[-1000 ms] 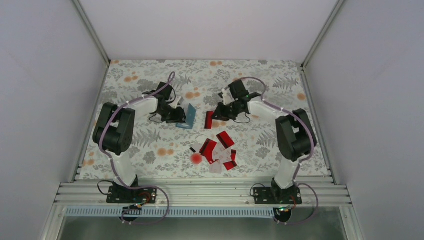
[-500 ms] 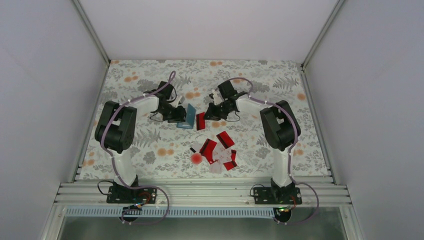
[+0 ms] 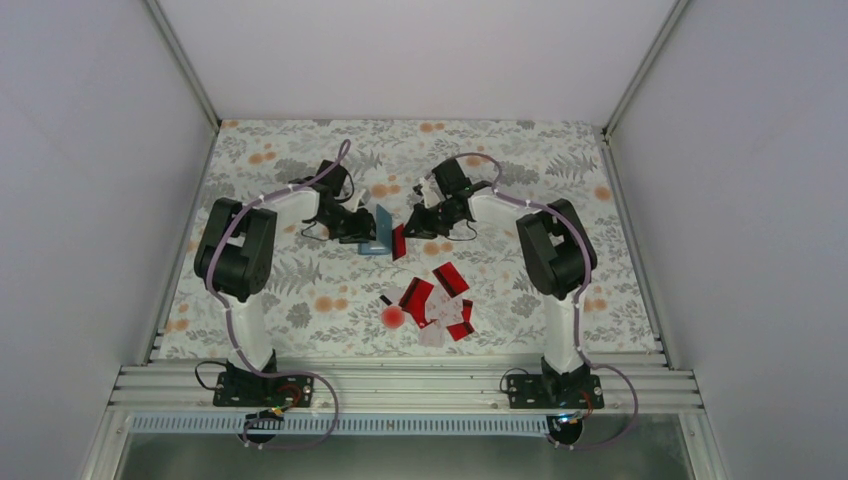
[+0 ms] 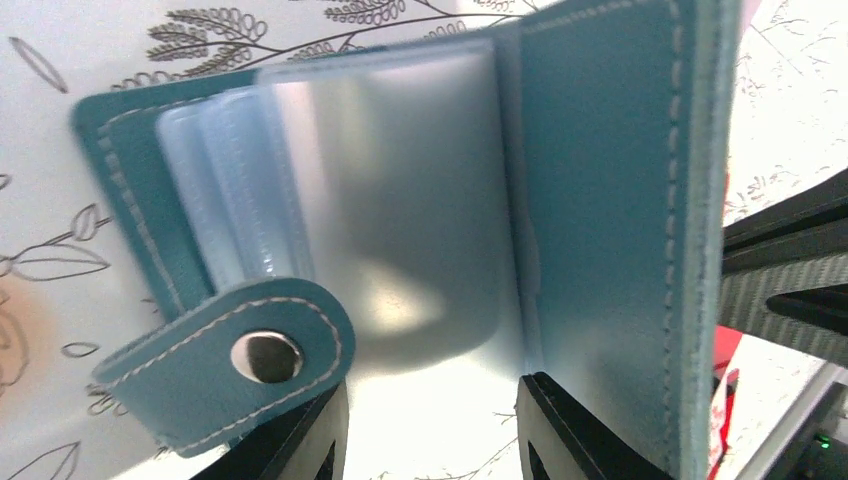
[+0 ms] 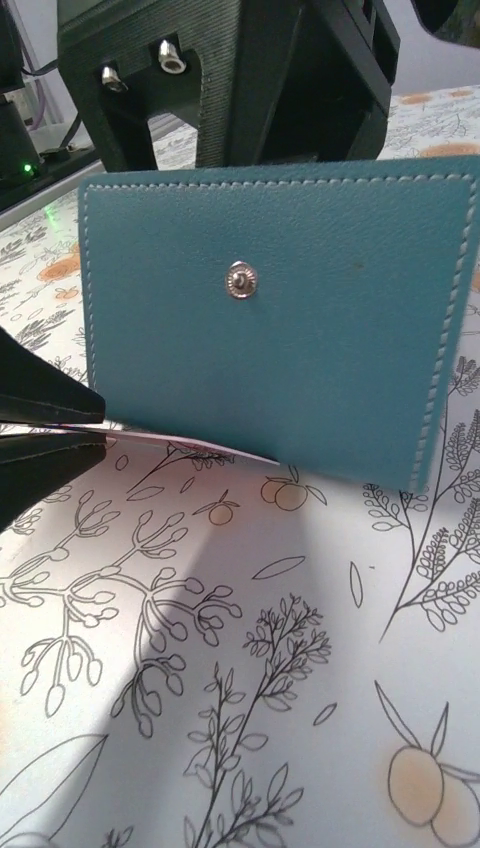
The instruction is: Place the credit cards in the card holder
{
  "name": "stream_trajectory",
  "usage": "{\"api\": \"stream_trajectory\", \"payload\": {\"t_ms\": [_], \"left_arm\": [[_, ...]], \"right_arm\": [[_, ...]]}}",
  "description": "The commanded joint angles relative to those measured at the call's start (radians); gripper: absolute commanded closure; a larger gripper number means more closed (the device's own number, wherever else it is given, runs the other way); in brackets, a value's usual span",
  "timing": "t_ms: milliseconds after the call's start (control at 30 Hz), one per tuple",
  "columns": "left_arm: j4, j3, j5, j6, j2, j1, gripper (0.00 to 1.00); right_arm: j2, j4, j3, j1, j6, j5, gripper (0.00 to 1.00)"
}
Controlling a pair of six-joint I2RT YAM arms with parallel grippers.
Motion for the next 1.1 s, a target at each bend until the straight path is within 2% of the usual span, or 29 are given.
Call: {"api": "stream_trajectory", "payload": {"t_ms": [0,233,400,867,933,1067], "left_arm": [[0.03,0.021,0.09,-0.034,0.034,0.003,0.56],[0.071,0.035,0.181,-0.071,0.006,0.003,0.56],[0.089,0.044,0.196,-0.082,-0.002,0.002,0.56],[0.023,0.151,0.17,-0.041,0.043,-0.009,0.56],[-0.007,0.174,0.128,-0.034,0.049,-0.01,0.56],[-0.094,0.188,-0.096,-0.053,0.017,-0.01,0.56]], "right_arm": [[0.036,-0.002,0.041,0.018,-0.027,-0.024,0.96],[0.052,-0.015,0.055,0.018,-0.036,-0.031,0.96],[0.045,-0.015,0.05,0.018,-0.035,-0.021,0.96],[-0.057,-0.168,0.072,0.017,-0.063,0.181,0.96],[-0.074,-0.171,0.063,0.018,-0.064,0.195,0.96],[-0.099,-0.163,0.036,0.017,-0.057,0.203,0.96]]}}
